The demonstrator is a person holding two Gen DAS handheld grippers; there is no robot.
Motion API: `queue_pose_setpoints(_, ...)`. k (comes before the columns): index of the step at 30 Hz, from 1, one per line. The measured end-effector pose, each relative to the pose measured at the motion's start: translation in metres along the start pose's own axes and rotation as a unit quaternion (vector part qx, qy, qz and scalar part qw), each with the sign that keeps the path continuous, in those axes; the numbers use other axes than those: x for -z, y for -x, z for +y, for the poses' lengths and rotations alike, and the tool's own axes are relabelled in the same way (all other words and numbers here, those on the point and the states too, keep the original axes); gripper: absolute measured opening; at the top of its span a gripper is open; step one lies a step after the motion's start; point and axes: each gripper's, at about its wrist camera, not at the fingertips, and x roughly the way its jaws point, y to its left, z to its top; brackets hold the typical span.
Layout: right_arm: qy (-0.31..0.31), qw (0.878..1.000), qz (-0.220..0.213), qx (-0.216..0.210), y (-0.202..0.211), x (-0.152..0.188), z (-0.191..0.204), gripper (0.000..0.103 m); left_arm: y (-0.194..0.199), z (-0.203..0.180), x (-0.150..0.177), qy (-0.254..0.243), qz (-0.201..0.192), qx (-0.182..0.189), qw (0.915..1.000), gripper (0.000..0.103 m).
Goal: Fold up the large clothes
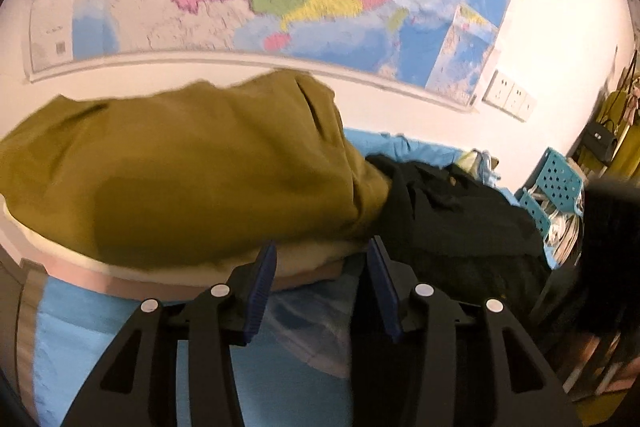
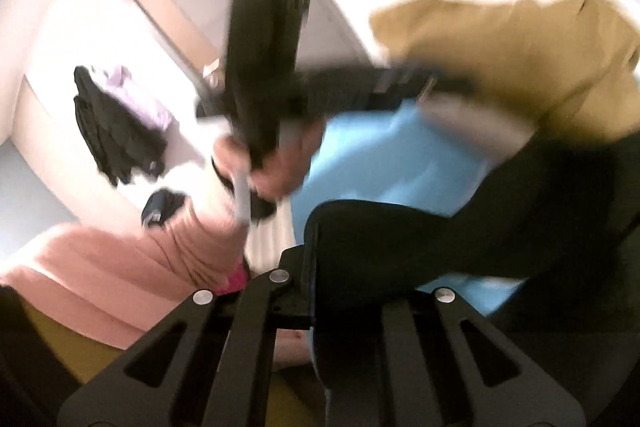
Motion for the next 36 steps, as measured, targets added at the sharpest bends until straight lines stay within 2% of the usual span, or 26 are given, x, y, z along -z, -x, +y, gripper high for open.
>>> queue_pose_setpoints(2, 0.004, 1.0, -0.02, 0.023, 0.039, -0.012, -0.001, 0.005, 0.008, -0.002, -0.007, -0.006, -0.015, 0.003, 0.9999, 0.049)
queue_pose_setpoints(6, -0.012, 0.997, -0.025, 0.076, 0.1, -0.008, -0.015, 0.006, 0.005, -0.021, -0.012, -0.033, -0.019, 0.025, 0.999, 0.051)
queue_pose_setpoints(7, -0.024, 0.994, -0.02, 0.102, 0.117, -0.002, -0.02, 0.007, 0.001, -0.027, -0.012, -0.041, -0.016, 0.033, 0.9985, 0.051)
queue_pose_setpoints(9, -0.039, 0.991, -0.011, 0.129, 0.138, 0.015, -0.029, 0.01, -0.011, -0.042, -0.01, -0.06, -0.004, 0.046, 0.9971, 0.051)
queue_pose_setpoints(12, -0.08, 0.981, 0.003, 0.178, 0.157, 0.047, -0.047, 0.015, -0.038, -0.064, -0.006, -0.084, 0.024, 0.068, 0.9939, 0.053)
queue_pose_setpoints(14, -0.122, 0.976, 0.003, 0.178, 0.162, 0.068, -0.063, 0.019, -0.059, -0.079, 0.0, -0.1, 0.047, 0.079, 0.9908, 0.053)
queue_pose_setpoints(15, -0.13, 0.973, 0.008, 0.191, 0.163, 0.08, -0.071, 0.024, -0.071, -0.089, 0.004, -0.11, 0.062, 0.085, 0.9884, 0.053)
queue_pose_setpoints(17, -0.163, 0.966, -0.006, 0.199, 0.168, 0.102, -0.081, 0.044, -0.091, -0.104, 0.012, -0.128, 0.086, 0.098, 0.9832, 0.056)
queue_pose_setpoints(18, -0.187, 0.962, -0.018, 0.2, 0.172, 0.116, -0.092, 0.066, -0.103, -0.113, 0.019, -0.137, 0.1, 0.1, 0.9804, 0.056)
queue_pose_setpoints(19, -0.206, 0.956, -0.034, 0.206, 0.176, 0.129, -0.1, 0.074, -0.112, -0.118, 0.023, -0.141, 0.112, 0.101, 0.9785, 0.057)
queue_pose_setpoints(20, -0.22, 0.953, -0.043, 0.206, 0.179, 0.138, -0.106, 0.074, -0.121, -0.123, 0.029, -0.145, 0.125, 0.1, 0.9764, 0.057)
queue_pose_setpoints(21, -0.241, 0.95, -0.052, 0.193, 0.18, 0.151, -0.113, 0.081, -0.126, -0.126, 0.032, -0.148, 0.13, 0.097, 0.9755, 0.057)
queue_pose_setpoints(22, -0.257, 0.947, -0.07, 0.18, 0.183, 0.164, -0.116, 0.093, -0.132, -0.129, 0.035, -0.149, 0.137, 0.096, 0.9745, 0.057)
queue_pose_setpoints(23, -0.27, 0.944, -0.092, 0.165, 0.184, 0.177, -0.118, 0.098, -0.136, -0.131, 0.037, -0.148, 0.142, 0.097, 0.974, 0.057)
queue_pose_setpoints(27, -0.313, 0.933, -0.111, 0.137, 0.166, 0.208, -0.128, 0.097, -0.142, -0.13, 0.037, -0.132, 0.144, 0.102, 0.9753, 0.058)
queue_pose_setpoints(30, -0.32, 0.933, -0.111, 0.12, 0.146, 0.206, -0.127, 0.097, -0.144, -0.131, 0.036, -0.126, 0.144, 0.097, 0.9766, 0.059)
queue_pose_setpoints(32, -0.315, 0.936, -0.093, 0.126, 0.136, 0.2, -0.125, 0.071, -0.145, -0.134, 0.035, -0.127, 0.145, 0.092, 0.977, 0.06)
queue_pose_setpoints(33, -0.306, 0.94, -0.081, 0.125, 0.14, 0.202, -0.129, 0.041, -0.144, -0.135, 0.034, -0.127, 0.145, 0.089, 0.9772, 0.06)
queue_pose_setpoints(34, -0.286, 0.945, -0.07, 0.143, 0.141, 0.194, -0.125, 0.018, -0.144, -0.135, 0.034, -0.127, 0.145, 0.087, 0.9775, 0.06)
queue_pose_setpoints(36, -0.234, 0.953, -0.055, 0.185, 0.153, 0.176, -0.112, 0.009, -0.141, -0.136, 0.035, -0.128, 0.143, 0.083, 0.9778, 0.06)
